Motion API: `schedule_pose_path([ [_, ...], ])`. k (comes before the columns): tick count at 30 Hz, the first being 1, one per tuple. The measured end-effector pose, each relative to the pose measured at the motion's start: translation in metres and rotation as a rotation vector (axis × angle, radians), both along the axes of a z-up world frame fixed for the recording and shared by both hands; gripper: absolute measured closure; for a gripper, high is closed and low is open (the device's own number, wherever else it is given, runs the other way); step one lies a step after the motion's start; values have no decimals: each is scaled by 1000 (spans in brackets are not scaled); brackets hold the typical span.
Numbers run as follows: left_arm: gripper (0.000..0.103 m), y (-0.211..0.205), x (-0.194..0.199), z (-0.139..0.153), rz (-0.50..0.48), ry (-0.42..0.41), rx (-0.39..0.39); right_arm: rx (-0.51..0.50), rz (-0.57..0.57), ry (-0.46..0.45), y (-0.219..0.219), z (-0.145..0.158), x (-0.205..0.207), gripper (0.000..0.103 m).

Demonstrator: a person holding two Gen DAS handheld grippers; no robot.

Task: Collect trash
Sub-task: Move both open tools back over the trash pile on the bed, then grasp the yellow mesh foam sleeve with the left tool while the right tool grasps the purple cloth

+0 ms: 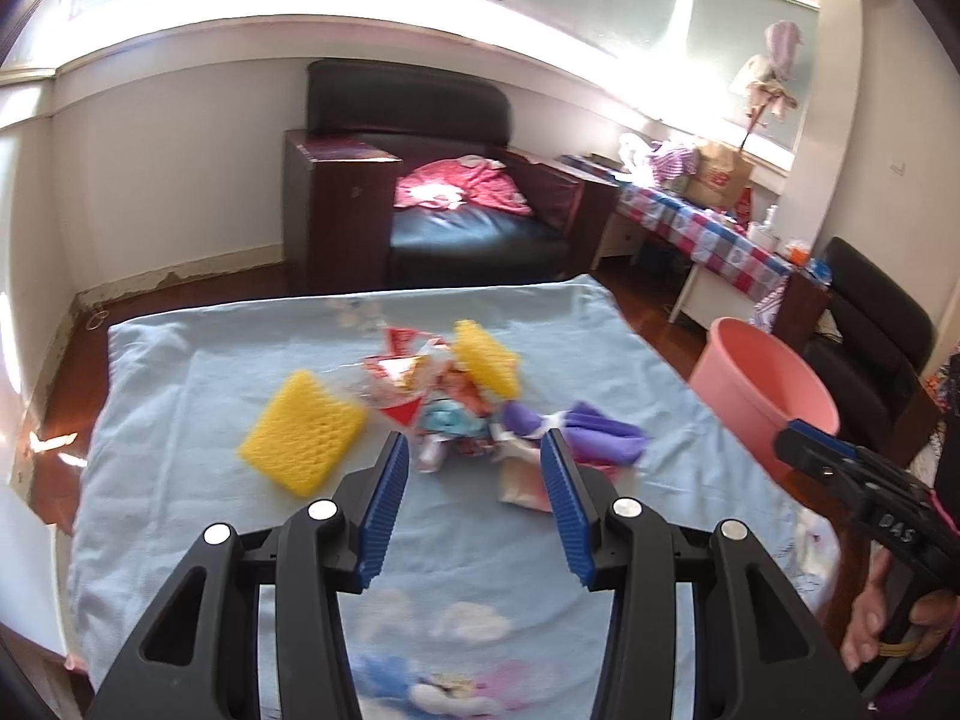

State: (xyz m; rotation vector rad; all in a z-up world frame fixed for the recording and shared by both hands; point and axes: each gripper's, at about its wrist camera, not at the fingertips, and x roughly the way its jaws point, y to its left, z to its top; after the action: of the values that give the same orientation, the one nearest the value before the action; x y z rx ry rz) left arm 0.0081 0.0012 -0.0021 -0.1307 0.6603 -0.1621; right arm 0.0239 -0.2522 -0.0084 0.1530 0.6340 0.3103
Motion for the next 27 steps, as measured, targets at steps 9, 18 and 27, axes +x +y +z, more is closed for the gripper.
schedule_pose_path([
  [9,58,69,26,-33,145,104,34,-5,41,28,15,-8,9,72],
  [18,58,86,61,-53,162,181,63,-6,64,53,27,-8,17,72],
  [27,90,86,65,-63,132,206,33,-9,127,90,47,-7,29,72],
])
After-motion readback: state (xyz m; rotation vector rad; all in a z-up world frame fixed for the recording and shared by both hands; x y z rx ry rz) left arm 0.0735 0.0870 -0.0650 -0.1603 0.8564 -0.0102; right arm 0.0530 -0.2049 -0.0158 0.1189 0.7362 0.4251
